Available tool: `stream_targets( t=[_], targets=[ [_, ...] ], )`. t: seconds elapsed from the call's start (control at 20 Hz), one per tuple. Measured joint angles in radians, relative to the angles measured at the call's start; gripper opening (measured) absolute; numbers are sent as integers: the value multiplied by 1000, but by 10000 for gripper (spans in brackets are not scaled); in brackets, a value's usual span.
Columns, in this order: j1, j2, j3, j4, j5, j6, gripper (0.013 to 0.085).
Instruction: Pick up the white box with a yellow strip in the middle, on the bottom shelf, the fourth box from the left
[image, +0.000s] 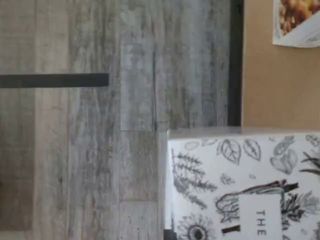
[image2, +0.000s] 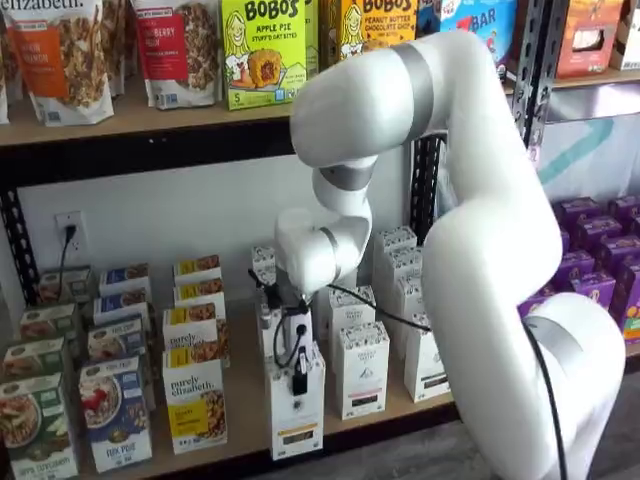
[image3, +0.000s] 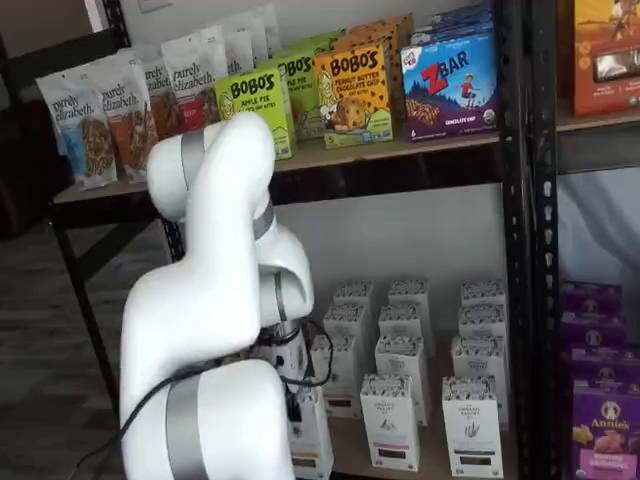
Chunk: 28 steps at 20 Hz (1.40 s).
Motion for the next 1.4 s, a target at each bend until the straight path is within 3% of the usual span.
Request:
stream_targets(
  t=[0.35,0.6,0.95,1.4],
  targets=[
    [13,-109,125,6,-30,7,490],
    [20,-248,241,-30,-16,48,490],
    [34,-384,334,-83,41,110,490],
    [23,-534,435,-88,87,104,490]
  ],
)
